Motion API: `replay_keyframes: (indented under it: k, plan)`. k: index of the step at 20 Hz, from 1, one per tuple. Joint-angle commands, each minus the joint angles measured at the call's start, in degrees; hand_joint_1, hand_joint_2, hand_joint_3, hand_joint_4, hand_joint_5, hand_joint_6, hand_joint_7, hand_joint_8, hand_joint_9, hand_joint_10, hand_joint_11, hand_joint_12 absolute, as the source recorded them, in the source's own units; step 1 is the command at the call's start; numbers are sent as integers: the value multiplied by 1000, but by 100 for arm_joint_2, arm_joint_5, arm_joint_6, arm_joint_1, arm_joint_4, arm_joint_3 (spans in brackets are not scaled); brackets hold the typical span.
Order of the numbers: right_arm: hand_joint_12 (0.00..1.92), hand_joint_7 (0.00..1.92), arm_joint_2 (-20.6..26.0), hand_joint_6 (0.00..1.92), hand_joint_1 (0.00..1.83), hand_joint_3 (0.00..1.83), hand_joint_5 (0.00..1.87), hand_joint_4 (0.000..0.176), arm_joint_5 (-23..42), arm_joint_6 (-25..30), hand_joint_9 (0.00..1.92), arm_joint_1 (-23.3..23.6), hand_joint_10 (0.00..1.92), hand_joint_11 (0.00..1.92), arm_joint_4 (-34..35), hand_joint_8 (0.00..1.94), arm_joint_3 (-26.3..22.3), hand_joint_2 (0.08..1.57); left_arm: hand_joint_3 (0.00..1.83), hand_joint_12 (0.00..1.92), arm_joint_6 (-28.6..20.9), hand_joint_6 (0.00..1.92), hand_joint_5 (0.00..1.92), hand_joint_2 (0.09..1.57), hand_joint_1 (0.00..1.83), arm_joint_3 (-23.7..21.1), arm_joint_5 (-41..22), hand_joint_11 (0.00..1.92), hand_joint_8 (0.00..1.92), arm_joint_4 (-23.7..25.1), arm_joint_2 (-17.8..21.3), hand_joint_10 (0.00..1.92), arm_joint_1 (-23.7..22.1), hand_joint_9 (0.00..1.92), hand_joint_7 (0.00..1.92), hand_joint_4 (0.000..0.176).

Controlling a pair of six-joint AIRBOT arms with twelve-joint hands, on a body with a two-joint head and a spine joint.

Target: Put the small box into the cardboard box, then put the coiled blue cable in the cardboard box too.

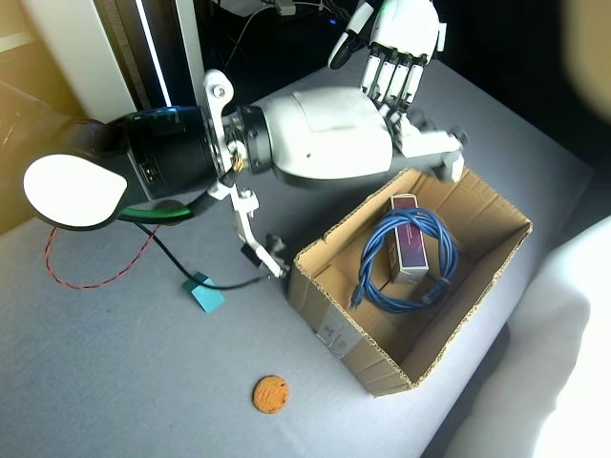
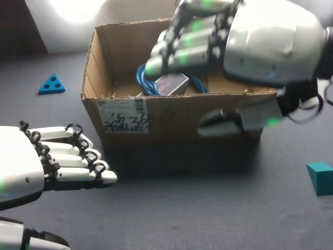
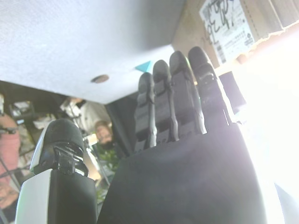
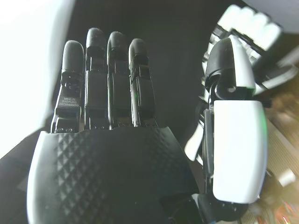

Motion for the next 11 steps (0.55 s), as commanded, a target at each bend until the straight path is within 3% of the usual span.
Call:
replay_keyframes:
  k: [1,4,8,10,11]
  plan:
    - [1073,511,130,2,726,5,512,0,749,47,476,-21,1,0,94,0,-86,1054,1,580,0,1,285,1217,198,-22,-540,0,2,-200,21,0,-60,273,313,0]
    - [1067,529,337,7,714,3,527,0,1006,41,484,-189,4,0,-301,7,-313,1054,2,587,0,1,286,1223,185,-24,-540,0,2,-200,22,0,-60,274,315,0]
    - [1099,564,412,17,743,0,562,0,1024,43,524,-347,18,18,-363,15,-341,1042,0,592,0,1,291,1219,192,-25,-540,0,2,-200,23,4,-60,282,322,0]
    - [1081,520,418,2,654,10,519,0,1024,42,476,-381,2,0,-384,1,-341,1085,0,571,1,0,288,1219,182,-24,-540,0,1,-200,23,1,-59,269,322,0]
    - [1092,531,420,7,717,0,529,0,1024,42,486,-388,7,0,-387,6,-341,1067,1,550,2,0,286,1221,192,-24,-540,0,0,-199,23,0,-59,265,319,0]
